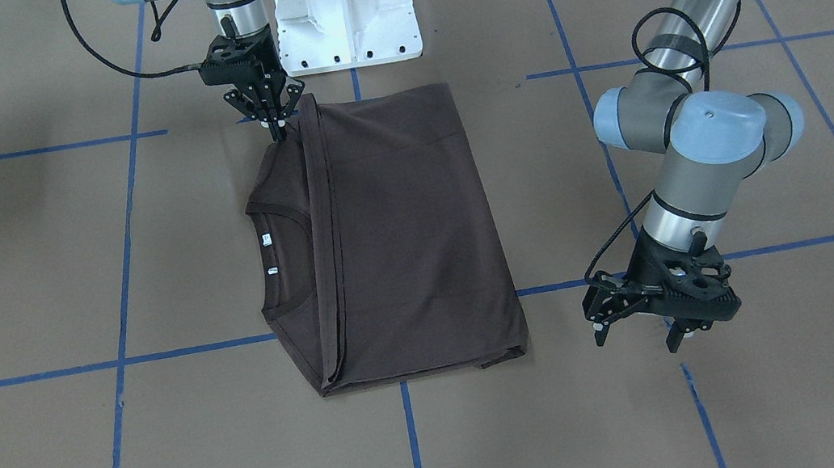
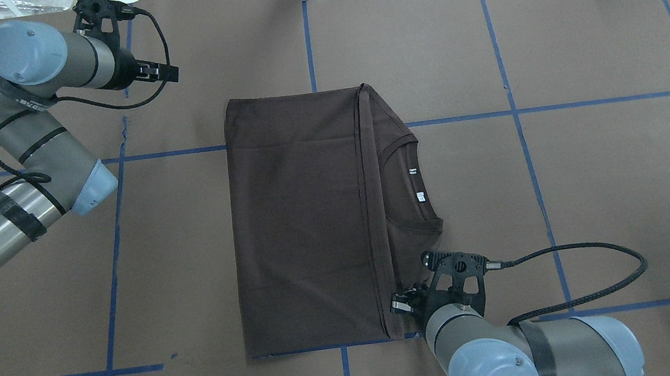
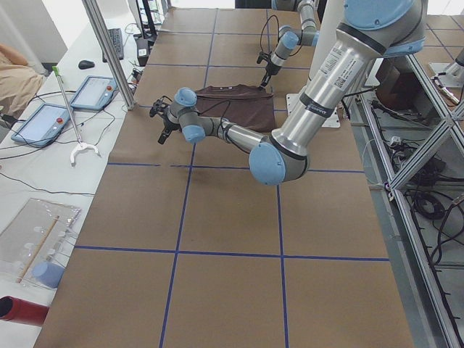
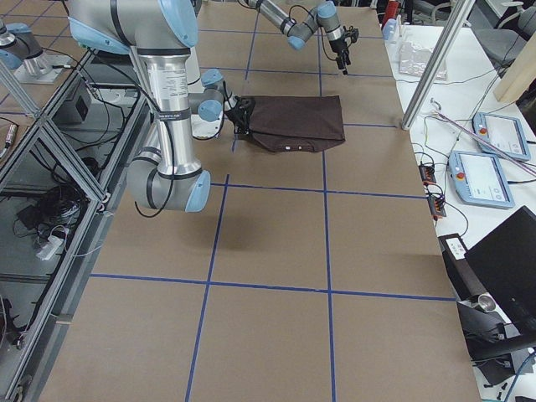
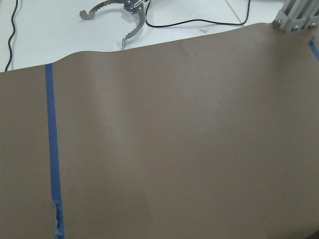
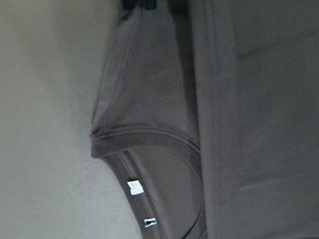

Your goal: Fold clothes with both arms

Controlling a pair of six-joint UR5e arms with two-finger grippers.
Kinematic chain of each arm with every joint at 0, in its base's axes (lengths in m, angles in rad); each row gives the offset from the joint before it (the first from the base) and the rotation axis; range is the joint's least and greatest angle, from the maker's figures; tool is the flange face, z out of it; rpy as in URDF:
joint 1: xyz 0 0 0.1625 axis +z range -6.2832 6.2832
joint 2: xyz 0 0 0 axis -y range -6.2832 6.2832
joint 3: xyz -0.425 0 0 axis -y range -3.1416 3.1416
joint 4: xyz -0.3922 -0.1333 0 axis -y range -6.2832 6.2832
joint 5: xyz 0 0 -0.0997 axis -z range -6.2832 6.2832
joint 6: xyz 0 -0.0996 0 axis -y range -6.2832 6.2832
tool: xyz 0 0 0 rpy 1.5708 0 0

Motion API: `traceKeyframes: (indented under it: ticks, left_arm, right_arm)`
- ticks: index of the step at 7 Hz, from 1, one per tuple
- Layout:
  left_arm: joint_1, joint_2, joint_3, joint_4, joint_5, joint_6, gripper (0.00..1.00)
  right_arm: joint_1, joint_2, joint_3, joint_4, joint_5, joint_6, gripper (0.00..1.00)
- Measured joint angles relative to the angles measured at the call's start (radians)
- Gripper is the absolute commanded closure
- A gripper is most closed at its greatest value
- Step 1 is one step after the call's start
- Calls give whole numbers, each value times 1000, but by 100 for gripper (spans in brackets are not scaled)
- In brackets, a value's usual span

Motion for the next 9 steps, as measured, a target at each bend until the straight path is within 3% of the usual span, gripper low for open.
traceKeyframes:
  ticks: [2, 3, 5, 7, 9]
  left_arm:
    - [0, 0, 0, 0, 0, 0, 0]
    - [0, 0, 0, 0, 0, 0, 0]
    - [1, 0, 0, 1, -1, 0, 0]
    - [2, 1, 0, 0, -1, 0, 0]
    - [2, 1, 0, 1, -1, 0, 0]
  right_arm:
    - [-34, -9, 10, 0, -46, -32, 2]
    - [-54, -6, 11, 1, -53, -81, 13]
    - [-94, 4, 11, 9, -62, -219, 23]
    - [-134, 19, 10, 14, -92, -374, 45]
    - [-157, 28, 6, 13, -124, -464, 47]
